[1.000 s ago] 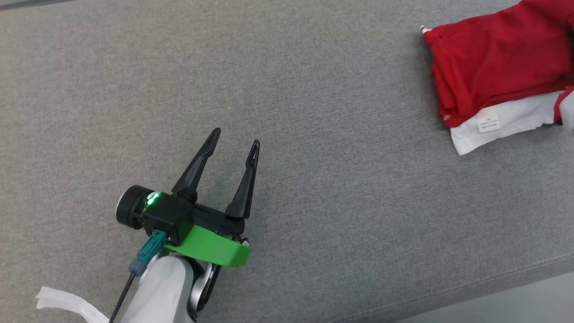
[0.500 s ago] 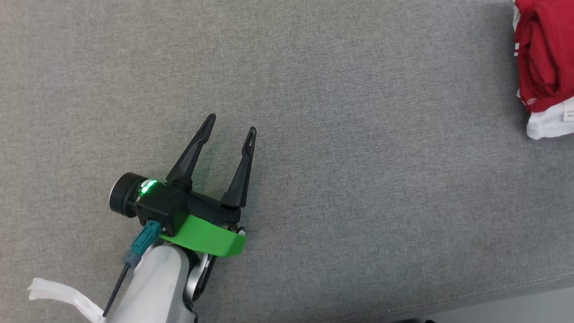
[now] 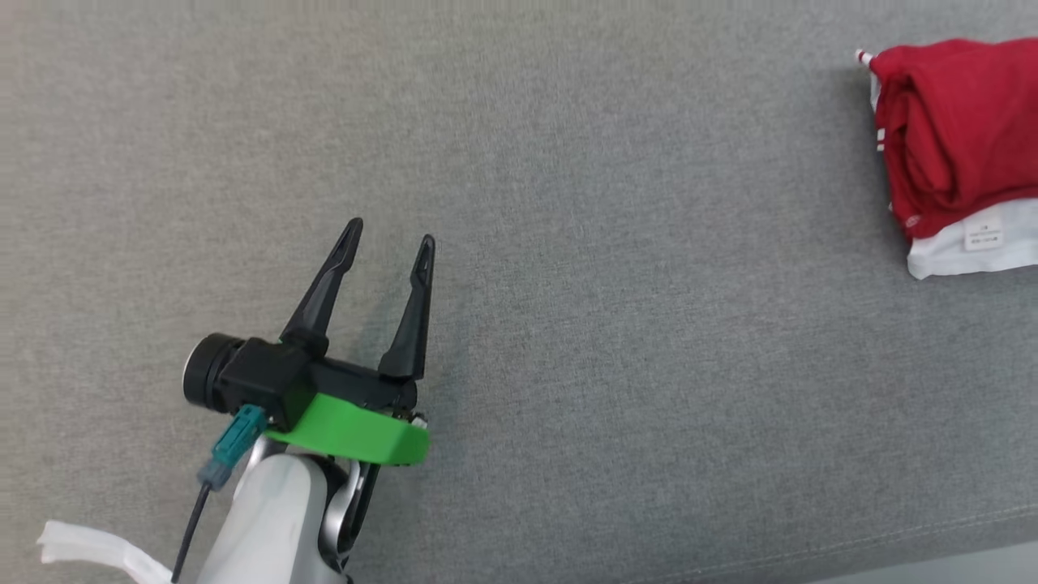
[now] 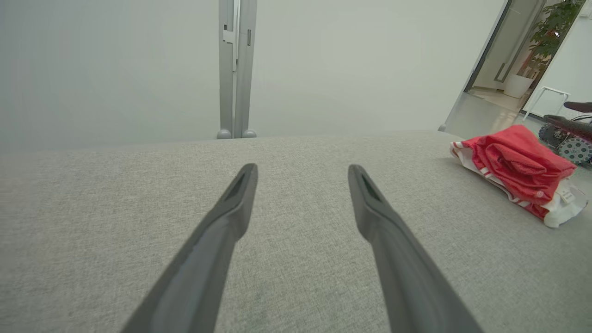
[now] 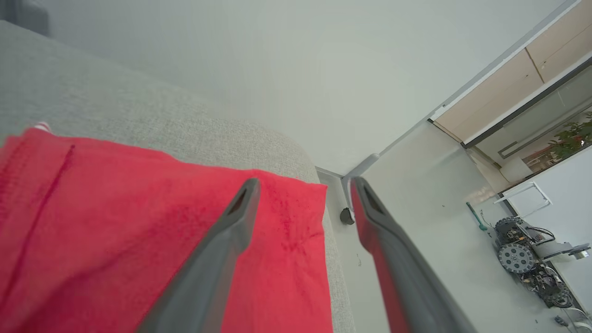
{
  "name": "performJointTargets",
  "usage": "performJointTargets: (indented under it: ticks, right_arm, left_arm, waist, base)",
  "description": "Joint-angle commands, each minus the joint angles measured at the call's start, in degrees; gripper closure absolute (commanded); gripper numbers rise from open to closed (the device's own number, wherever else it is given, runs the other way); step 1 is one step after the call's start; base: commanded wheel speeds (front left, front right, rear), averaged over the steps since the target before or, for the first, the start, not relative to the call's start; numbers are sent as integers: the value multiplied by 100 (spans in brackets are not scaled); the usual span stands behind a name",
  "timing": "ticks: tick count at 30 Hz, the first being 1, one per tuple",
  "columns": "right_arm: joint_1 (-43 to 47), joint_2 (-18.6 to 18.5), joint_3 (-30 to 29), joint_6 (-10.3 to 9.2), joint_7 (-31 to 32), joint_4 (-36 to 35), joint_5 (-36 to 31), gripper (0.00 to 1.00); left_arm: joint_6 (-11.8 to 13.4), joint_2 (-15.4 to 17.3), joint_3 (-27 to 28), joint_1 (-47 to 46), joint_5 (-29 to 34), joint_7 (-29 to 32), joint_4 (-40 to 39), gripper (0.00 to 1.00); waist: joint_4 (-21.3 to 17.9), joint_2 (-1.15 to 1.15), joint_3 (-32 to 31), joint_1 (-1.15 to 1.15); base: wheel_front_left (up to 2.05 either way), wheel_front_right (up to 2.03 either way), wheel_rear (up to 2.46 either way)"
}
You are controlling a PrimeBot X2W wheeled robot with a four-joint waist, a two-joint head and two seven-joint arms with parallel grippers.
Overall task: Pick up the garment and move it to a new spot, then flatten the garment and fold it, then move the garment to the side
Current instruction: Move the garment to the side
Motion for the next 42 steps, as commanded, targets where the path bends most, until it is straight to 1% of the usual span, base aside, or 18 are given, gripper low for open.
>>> performJointTargets:
  ticks: [1, 7, 12, 16, 20, 25, 29, 32, 36, 42]
  right_arm:
    - [152, 91, 11, -11, -19, -139, 92, 0]
    - [653, 614, 302, -11, -19, -961, 642, 0]
    - [1276, 1176, 419, -10, -18, -1796, 1322, 0]
    - [1901, 1647, 511, -10, -18, -2466, 1760, 0]
    - [2607, 2036, 484, -10, -18, -2976, 1910, 0]
    - [3360, 2485, 201, -7, -18, -3603, 1920, 0]
    - [3879, 2617, 397, -6, -18, -3950, 1728, 0]
    - [4149, 2692, 409, -9, -18, -4033, 1717, 0]
    - [4355, 2726, 487, -8, -18, -4138, 1806, 0]
    - [4480, 2733, 652, -8, -18, -4182, 2082, 0]
  left_arm:
    - [-14, -27, 74, 141, -37, 1, 12, 0]
    - [-14, -74, 419, 511, -138, 1, -25, 0]
    - [-14, -99, 693, 814, -150, 1, -72, 0]
    - [18, -104, 810, 1057, -182, 1, -74, 0]
    - [68, -103, 858, 1304, -227, 1, -64, 0]
    - [115, -102, 884, 1561, -223, 1, -85, 0]
    - [184, -100, 936, 1719, -253, 1, -79, 0]
    - [231, -101, 1008, 1848, -164, 1, -60, 0]
    - [277, -101, 1090, 1972, -148, 1, -73, 0]
    - [209, -99, 1093, 1968, -221, 1, 43, 0]
  waist:
    - [90, 0, -523, 0]
    - [222, 0, -1203, 0]
    - [319, 0, -1638, 0]
    - [336, 0, -1898, 0]
    - [358, 0, -2139, 0]
    - [385, 0, -2295, 0]
    - [385, 0, -2382, 0]
    - [345, 0, -2414, 0]
    - [303, 0, -2428, 0]
    - [274, 0, -2424, 0]
  base:
    - [0, 0, 0]
    - [0, 0, 0]
    - [0, 0, 0]
    - [0, 0, 0]
    - [0, 0, 0]
    - [0, 0, 0]
    - [0, 0, 0]
    - [0, 0, 0]
    - [0, 0, 0]
    - [0, 0, 0]
